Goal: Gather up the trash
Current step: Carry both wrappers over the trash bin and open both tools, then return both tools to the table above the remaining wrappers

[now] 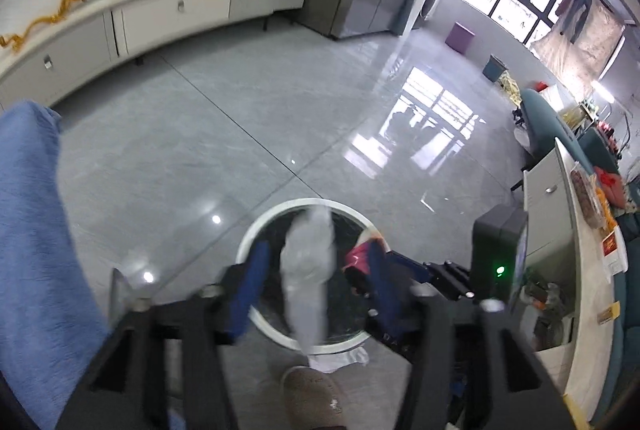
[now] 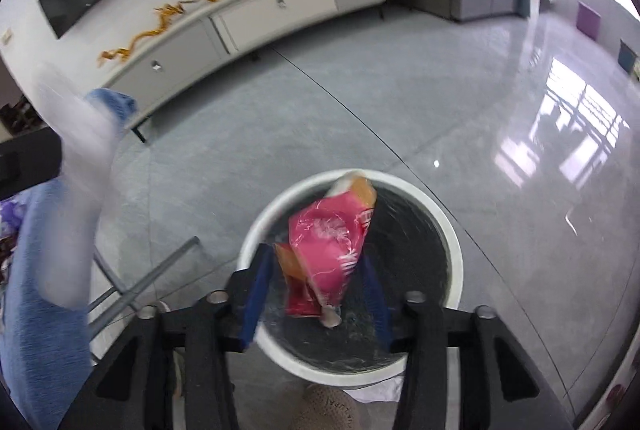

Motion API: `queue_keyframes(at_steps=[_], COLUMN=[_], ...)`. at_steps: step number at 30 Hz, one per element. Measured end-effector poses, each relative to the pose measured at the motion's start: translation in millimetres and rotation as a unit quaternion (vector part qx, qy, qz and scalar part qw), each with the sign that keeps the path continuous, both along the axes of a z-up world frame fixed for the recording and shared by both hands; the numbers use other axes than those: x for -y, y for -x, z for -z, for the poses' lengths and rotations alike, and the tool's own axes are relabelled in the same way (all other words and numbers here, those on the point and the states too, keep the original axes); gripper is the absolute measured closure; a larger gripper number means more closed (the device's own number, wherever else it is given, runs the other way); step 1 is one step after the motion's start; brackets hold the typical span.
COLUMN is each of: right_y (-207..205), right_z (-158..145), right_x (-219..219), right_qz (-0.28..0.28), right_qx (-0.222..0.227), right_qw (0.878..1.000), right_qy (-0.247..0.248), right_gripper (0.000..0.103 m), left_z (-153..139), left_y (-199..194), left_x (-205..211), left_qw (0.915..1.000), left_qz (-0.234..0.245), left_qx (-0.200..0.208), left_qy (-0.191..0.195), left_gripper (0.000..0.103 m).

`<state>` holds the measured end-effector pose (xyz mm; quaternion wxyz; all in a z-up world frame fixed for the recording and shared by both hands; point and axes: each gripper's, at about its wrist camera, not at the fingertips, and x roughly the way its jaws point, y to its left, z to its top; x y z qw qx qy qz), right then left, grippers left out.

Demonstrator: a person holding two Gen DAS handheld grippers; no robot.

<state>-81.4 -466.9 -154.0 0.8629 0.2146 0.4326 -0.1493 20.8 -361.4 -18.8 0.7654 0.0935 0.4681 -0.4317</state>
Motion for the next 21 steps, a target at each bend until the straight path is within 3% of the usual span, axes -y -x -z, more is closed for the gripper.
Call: queue_keyframes(at_steps=[4, 10, 21], right_y=[1.9, 4.5, 14.5], right_z=[8.7, -6.7, -94.6], right_x=[7.8, -0.3, -84.9], right_qz=[0.010, 0.011, -0.022], right_qx=[-0.019, -0.017, 0.064], right_qw=[1.000, 1.000, 0.993], right_qy=[-0.003, 0.019, 0.098], right_gripper=[0.049, 0.049, 0.049], left_z=[5.9, -12.9, -60.3], left_y=[-6.4, -6.6, 12.8], left_x=[3.1, -21.9, -128.3], left_qw=[0.9998, 0.9997, 0.9897], left_qz=[-0.004, -0.022, -0.105], left_qx=[-0.016, 0.006, 0.095], left_qy=[0.004, 0.013, 0.016], left_gripper=[0.042, 0.042, 0.042])
